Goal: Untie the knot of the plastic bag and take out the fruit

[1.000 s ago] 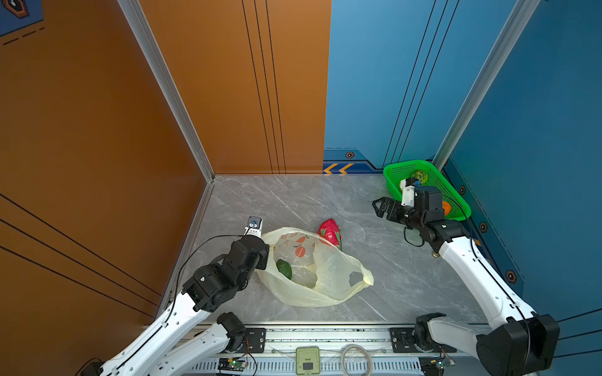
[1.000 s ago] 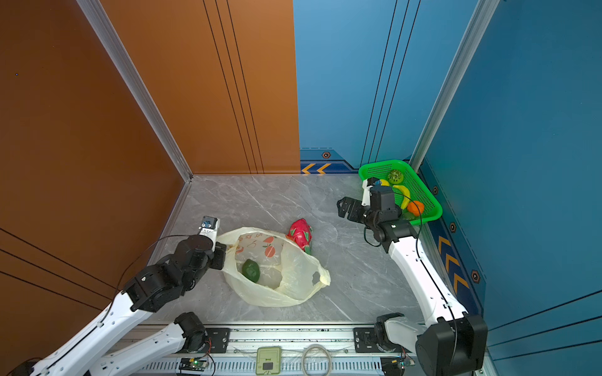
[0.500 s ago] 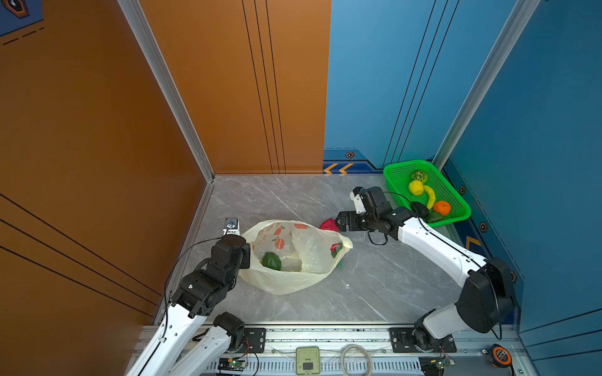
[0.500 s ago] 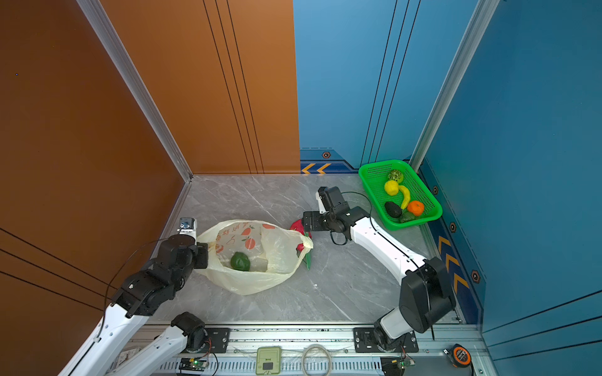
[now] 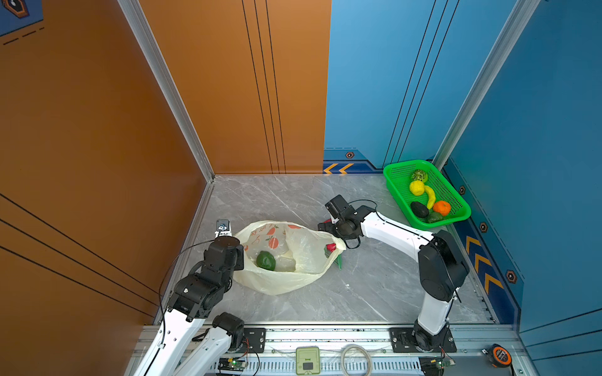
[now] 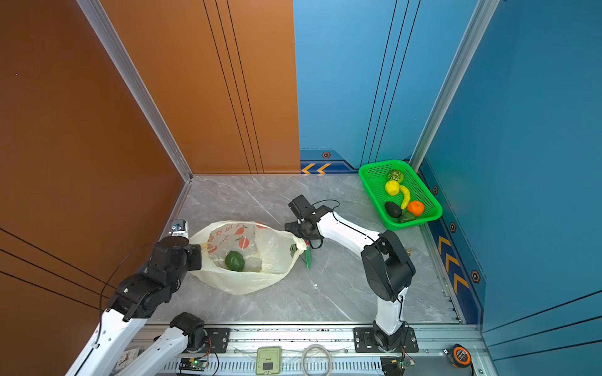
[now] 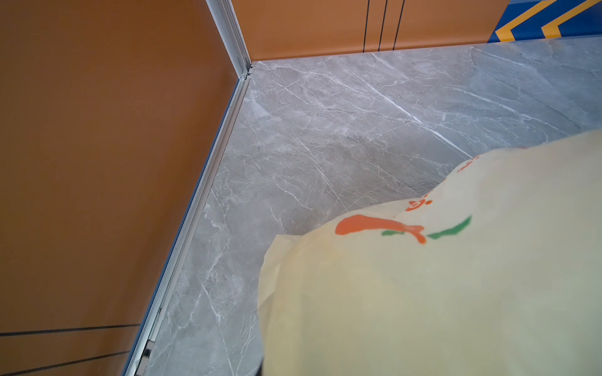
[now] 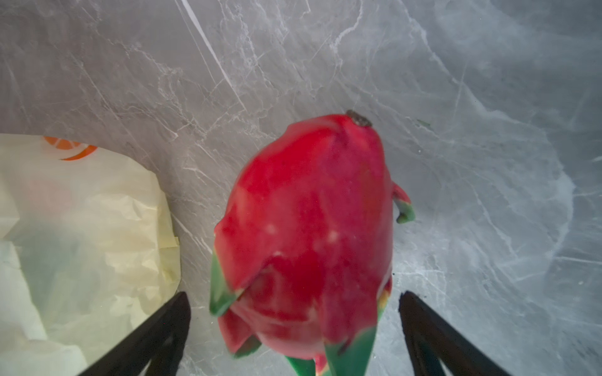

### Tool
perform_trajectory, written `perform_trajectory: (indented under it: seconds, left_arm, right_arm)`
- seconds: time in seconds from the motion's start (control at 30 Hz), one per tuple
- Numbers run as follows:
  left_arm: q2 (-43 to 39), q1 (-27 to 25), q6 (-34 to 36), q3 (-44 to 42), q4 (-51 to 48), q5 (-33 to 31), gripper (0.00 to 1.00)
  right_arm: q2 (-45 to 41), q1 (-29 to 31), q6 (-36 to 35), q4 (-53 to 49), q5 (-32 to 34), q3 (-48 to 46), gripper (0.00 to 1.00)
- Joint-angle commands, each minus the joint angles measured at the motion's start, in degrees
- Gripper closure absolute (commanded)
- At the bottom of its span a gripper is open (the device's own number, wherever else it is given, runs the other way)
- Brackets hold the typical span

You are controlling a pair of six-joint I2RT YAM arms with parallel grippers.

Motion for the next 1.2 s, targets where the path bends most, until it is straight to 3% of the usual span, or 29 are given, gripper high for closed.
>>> perform_trajectory:
  seconds: [0.0,0.2,0.4,0.57,0.87,1.17]
  left_arm:
    - [0.34,0.84,0.12,-0.06,-0.97,0.73,1.0]
    - [0.75,0.98,-0.6,-0.18,-0.86,2.14,1.0]
    - [-0.05,1.0,-1.28,-0.35,-0.97,3.15,1.0]
    - [-0.43,1.0,-2.24,-0.6,-0.86,5.6,1.0]
    - [0.61,0.96,-4.94,-1.06,1.91,13.61,1.0]
    - [2.49,0.63,-7.74,-0.93,5.72,20.25,1.0]
  right_arm:
    - [2.85,0.44,0.74,-4.11,5.87,2.66,0.0]
    - [8.04,0.44,0.28,-3.19,7.04,5.41,0.02]
    - [6.01,0.29,-0.41,-1.45,5.1,3.31,0.3]
    - [-2.41,-1.76,-1.62,1.49,3.12,-1.89,0.5]
    - [-19.46,-12.57,-7.72,-2.2,-3.45,-6.61,0.51]
    - [-23.72,-30.33,-21.34,-11.35,-3.75,0.28,0.45]
